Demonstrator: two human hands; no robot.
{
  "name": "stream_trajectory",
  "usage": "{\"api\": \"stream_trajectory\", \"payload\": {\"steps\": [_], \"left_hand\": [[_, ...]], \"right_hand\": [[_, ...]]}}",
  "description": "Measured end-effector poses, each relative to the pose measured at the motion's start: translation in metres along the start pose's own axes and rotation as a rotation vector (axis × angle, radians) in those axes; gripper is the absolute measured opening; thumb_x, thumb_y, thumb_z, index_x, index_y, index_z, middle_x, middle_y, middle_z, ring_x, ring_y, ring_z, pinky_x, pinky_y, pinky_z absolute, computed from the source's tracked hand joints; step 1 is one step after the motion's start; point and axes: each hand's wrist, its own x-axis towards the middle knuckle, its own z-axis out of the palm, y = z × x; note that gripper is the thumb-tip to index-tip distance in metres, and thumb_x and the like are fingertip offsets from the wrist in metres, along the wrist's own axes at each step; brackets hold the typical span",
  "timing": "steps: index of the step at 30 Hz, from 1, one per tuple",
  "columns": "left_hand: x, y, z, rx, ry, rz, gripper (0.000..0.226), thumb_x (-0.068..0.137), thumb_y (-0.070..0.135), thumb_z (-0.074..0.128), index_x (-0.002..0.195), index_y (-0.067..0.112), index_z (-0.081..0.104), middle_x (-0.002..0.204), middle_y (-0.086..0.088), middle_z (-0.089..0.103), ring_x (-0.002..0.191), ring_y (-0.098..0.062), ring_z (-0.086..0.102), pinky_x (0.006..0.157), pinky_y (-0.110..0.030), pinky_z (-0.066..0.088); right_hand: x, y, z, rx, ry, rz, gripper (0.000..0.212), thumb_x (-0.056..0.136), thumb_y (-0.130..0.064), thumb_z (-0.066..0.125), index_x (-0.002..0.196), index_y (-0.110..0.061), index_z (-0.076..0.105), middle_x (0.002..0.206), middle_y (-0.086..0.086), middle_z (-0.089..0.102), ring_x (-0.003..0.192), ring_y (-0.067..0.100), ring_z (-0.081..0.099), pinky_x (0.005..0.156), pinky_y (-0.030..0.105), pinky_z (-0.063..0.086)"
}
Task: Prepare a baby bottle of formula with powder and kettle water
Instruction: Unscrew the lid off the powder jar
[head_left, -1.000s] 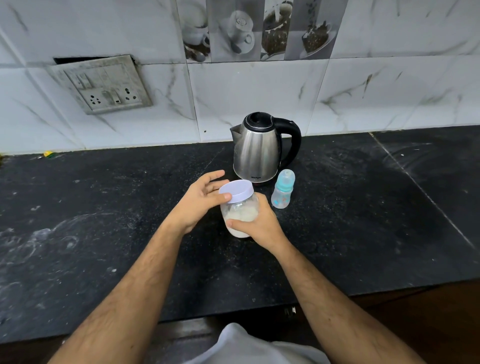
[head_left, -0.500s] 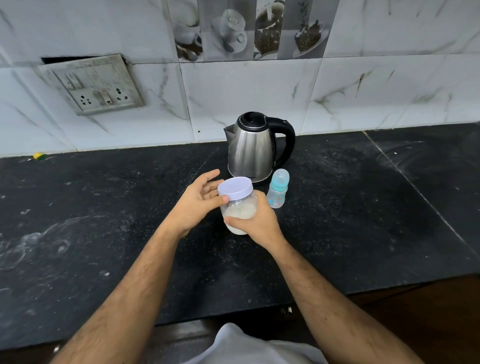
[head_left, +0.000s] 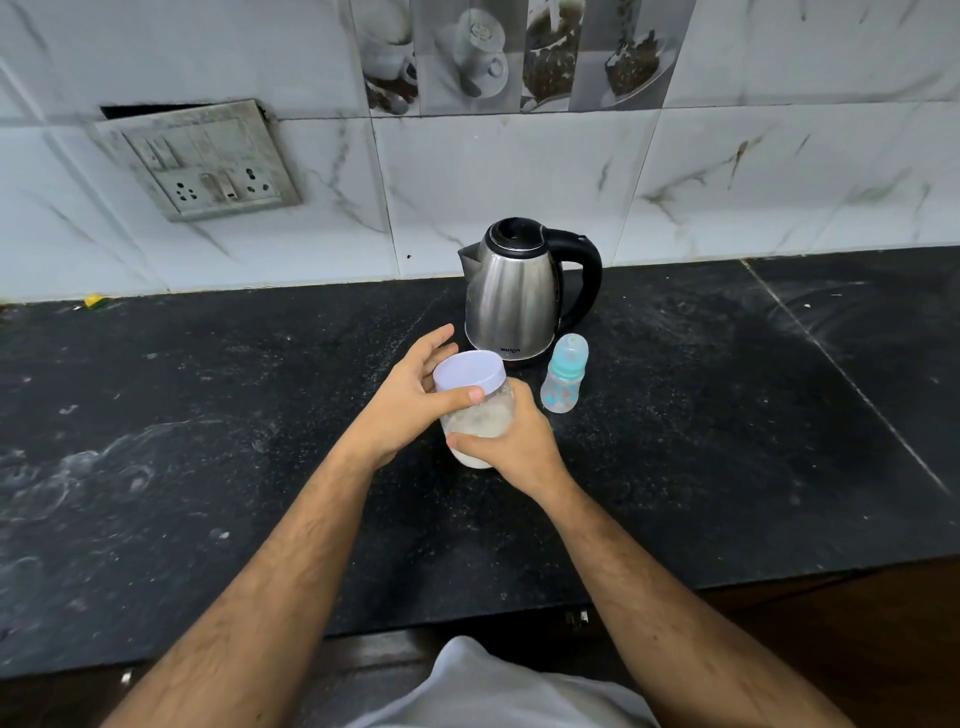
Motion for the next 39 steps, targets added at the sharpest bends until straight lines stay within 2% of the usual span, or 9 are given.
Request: {"api": "stream_trajectory", "payload": {"steps": [4,10,17,20,24,26,29,34,39], "left_hand": [[0.000,-0.005,-0.004,0.037,0.076,0.022,0.083,0.076,0.006,0.082,0.147,0.020,0.039,0.134,0.000,0.058,0.127,-0.012,0.056,0.112,-0.039,0.042],[0.010,0.001,-0.008,0.304,0.044,0.005,0.094,0.056,0.042,0.089,0.140,0.023,0.050,0.132,0.007,0.057,0.122,-0.011,0.055,0.105,-0.032,0.046],[0.018,0.004,-0.007,0.515,0.092,-0.051,0.081,0.064,0.046,0.089,0.135,0.024,0.056,0.123,0.012,0.059,0.114,-0.009,0.055,0.100,-0.028,0.045],[0.019,-0.001,-0.013,0.350,0.192,-0.082,0.069,0.063,0.056,0.083,0.122,0.028,0.064,0.117,0.013,0.065,0.108,-0.007,0.060,0.093,-0.029,0.050],[0.015,-0.012,-0.026,-0.096,0.401,-0.200,0.032,0.086,0.053,0.067,0.099,0.024,0.069,0.095,0.005,0.067,0.087,-0.013,0.062,0.074,-0.029,0.053],[0.012,-0.029,-0.037,-0.364,0.486,-0.373,0.036,0.091,0.056,0.058,0.102,0.021,0.063,0.101,-0.005,0.067,0.091,-0.021,0.066,0.077,-0.034,0.057],[0.014,-0.066,-0.053,-0.620,0.529,-0.537,0.051,0.094,0.062,0.049,0.115,0.016,0.054,0.105,-0.016,0.069,0.092,-0.029,0.071,0.074,-0.040,0.059],[0.020,-0.109,-0.073,-0.596,0.545,-0.635,0.069,0.091,0.067,0.050,0.131,0.011,0.045,0.117,-0.019,0.062,0.093,-0.032,0.069,0.072,-0.045,0.060],[0.031,-0.126,-0.087,-0.407,0.612,-0.637,0.052,0.099,0.022,0.059,0.141,0.000,0.039,0.125,-0.019,0.056,0.078,-0.030,0.068,0.066,-0.040,0.063]], "right_hand": [[0.004,0.003,-0.003,-0.002,0.018,0.008,0.087,0.059,-0.032,0.090,0.133,-0.026,0.043,0.120,-0.012,0.057,0.111,0.009,0.057,0.089,0.027,0.050],[0.002,0.008,0.009,-0.048,-0.034,-0.007,0.088,0.060,-0.035,0.090,0.133,-0.026,0.042,0.122,-0.010,0.056,0.109,0.010,0.056,0.087,0.026,0.050],[0.009,0.017,0.022,-0.125,-0.030,-0.047,0.088,0.051,-0.043,0.088,0.127,-0.026,0.047,0.124,-0.009,0.054,0.112,0.009,0.054,0.091,0.030,0.051],[0.015,0.019,0.024,-0.166,-0.010,-0.061,0.079,0.048,-0.041,0.090,0.117,-0.026,0.054,0.114,-0.011,0.059,0.102,0.004,0.058,0.081,0.023,0.052],[0.023,0.028,0.024,-0.190,0.052,-0.053,0.074,0.042,-0.047,0.086,0.109,-0.031,0.058,0.106,-0.014,0.064,0.097,0.004,0.063,0.078,0.028,0.056],[0.024,0.027,0.022,-0.195,0.067,-0.049,0.068,0.045,-0.042,0.086,0.106,-0.031,0.058,0.101,-0.015,0.065,0.094,0.002,0.062,0.076,0.022,0.054],[0.028,0.029,0.022,-0.242,0.079,-0.043,0.068,0.043,-0.050,0.083,0.104,-0.030,0.060,0.097,-0.015,0.067,0.091,0.004,0.064,0.076,0.031,0.056],[0.030,0.030,0.023,-0.282,0.062,-0.036,0.071,0.043,-0.052,0.082,0.106,-0.031,0.060,0.097,-0.016,0.068,0.093,0.005,0.065,0.077,0.034,0.057],[0.031,0.032,0.023,-0.289,0.052,-0.022,0.071,0.043,-0.052,0.082,0.107,-0.030,0.060,0.098,-0.016,0.068,0.094,0.005,0.065,0.078,0.034,0.057]]}}
